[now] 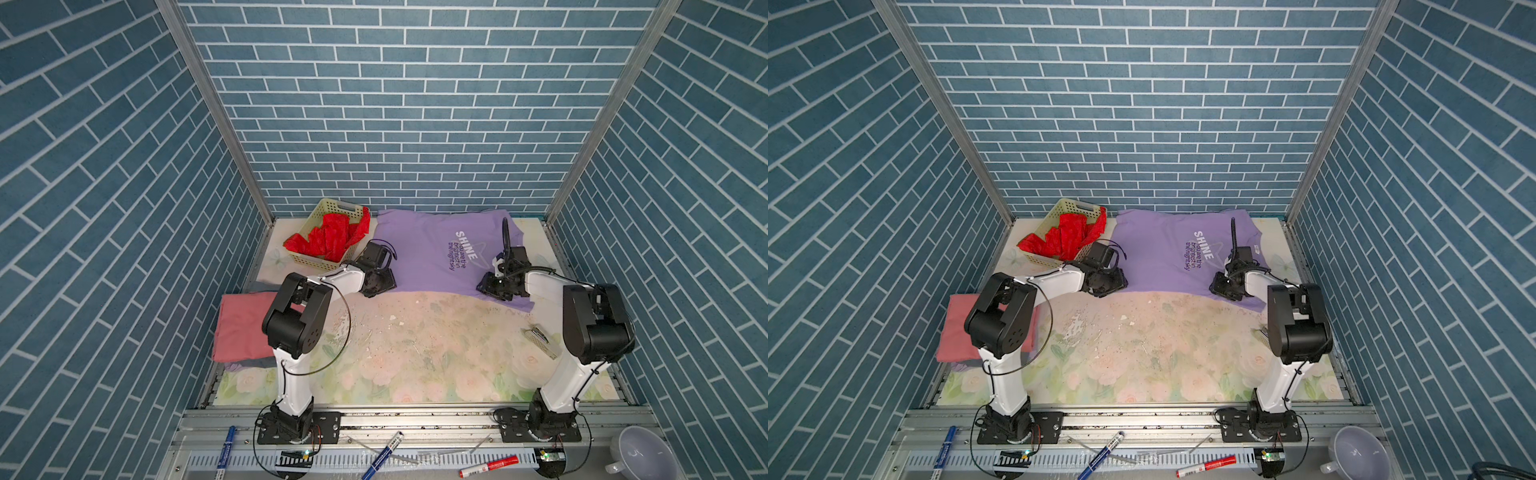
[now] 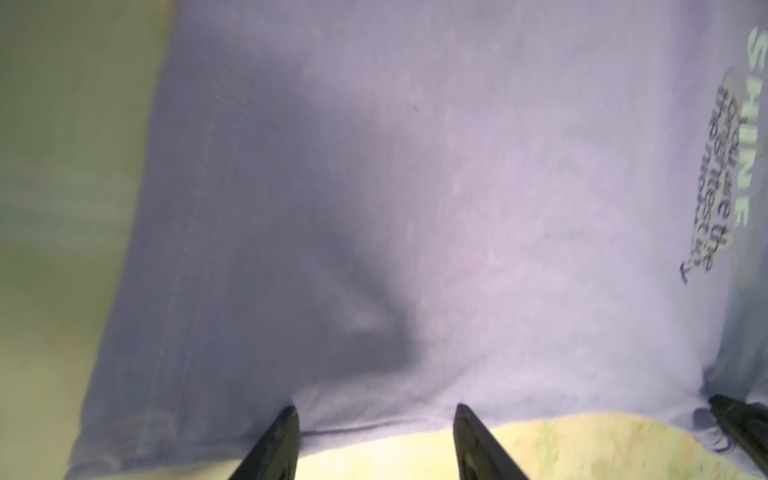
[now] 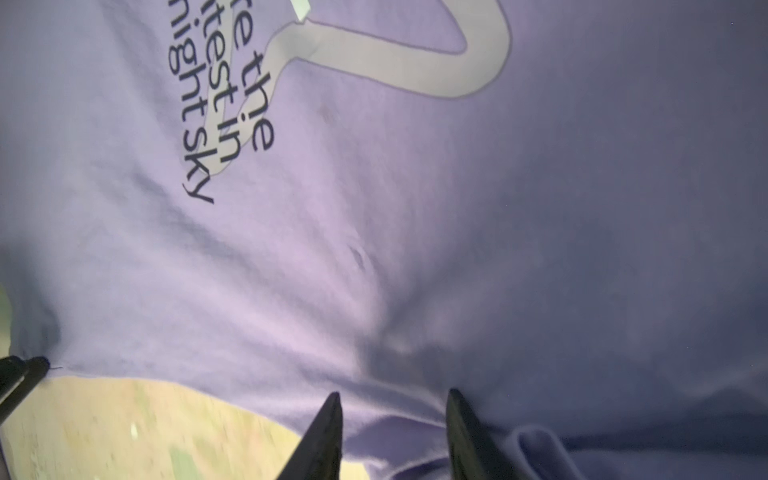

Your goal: Fold and stack the t-shirts

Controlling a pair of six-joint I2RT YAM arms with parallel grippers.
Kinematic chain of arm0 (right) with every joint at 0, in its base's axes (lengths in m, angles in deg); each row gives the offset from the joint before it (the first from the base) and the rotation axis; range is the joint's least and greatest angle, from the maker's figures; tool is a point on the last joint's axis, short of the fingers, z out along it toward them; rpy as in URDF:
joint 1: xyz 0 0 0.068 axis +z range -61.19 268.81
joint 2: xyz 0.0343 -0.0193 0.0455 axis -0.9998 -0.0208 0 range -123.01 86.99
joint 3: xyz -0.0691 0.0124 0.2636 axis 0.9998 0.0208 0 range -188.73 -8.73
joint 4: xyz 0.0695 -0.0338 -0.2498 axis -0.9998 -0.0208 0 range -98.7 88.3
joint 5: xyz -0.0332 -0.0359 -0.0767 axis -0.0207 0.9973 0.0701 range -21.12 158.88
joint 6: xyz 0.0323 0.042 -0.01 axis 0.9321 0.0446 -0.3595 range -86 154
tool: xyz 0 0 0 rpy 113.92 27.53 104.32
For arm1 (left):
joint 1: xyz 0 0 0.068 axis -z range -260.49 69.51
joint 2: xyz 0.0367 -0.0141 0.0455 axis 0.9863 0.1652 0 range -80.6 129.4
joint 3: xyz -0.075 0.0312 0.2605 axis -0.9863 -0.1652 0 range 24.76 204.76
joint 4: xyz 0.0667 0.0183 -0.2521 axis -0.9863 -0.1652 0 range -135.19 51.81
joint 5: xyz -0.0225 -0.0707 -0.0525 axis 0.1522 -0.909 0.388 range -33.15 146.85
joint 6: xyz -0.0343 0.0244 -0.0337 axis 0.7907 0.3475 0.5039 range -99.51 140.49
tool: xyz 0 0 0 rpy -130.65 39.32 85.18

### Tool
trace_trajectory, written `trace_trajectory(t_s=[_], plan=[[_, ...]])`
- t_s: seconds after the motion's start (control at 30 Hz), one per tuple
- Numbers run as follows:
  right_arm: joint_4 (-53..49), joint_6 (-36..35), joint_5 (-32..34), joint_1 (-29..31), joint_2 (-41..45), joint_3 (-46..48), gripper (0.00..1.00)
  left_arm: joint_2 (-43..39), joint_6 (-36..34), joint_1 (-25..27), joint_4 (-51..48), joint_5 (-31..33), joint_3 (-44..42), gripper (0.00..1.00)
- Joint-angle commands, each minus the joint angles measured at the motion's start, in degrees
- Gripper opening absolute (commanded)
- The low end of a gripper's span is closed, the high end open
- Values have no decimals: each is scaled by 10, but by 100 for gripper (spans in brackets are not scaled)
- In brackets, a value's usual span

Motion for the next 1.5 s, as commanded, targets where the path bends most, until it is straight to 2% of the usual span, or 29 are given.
trace_trajectory(t_s=[0.0,0.1,0.23,0.3,0.4,0.53,0.73,0.83,0.97,1.2,1.47], plan=[[-72,22,-3,3,47,82,42,-5,39,-1,-103,-9,-105,61],[-92,46,-7,9,102,141,41,-52,49,5,-114,-9,-158,60],[-140,63,6,15,194,181,42,-113,57,24,-172,6,-172,60],[-158,57,31,15,227,174,43,-135,57,34,-197,4,-161,60],[-162,35,64,15,234,125,46,-149,33,45,-216,3,-114,60],[-117,20,78,14,185,33,52,-114,-21,44,-233,19,4,61],[-45,30,94,12,32,-123,56,27,-81,36,-212,23,187,63],[-33,41,97,10,-43,-195,58,88,-93,32,-184,33,248,65],[-30,48,85,10,-119,-261,68,145,-97,19,-160,30,306,72],[-16,71,63,10,-178,-270,75,183,-81,1,-141,11,296,76],[4,66,47,10,-147,-169,76,124,-68,-4,-124,13,130,76]])
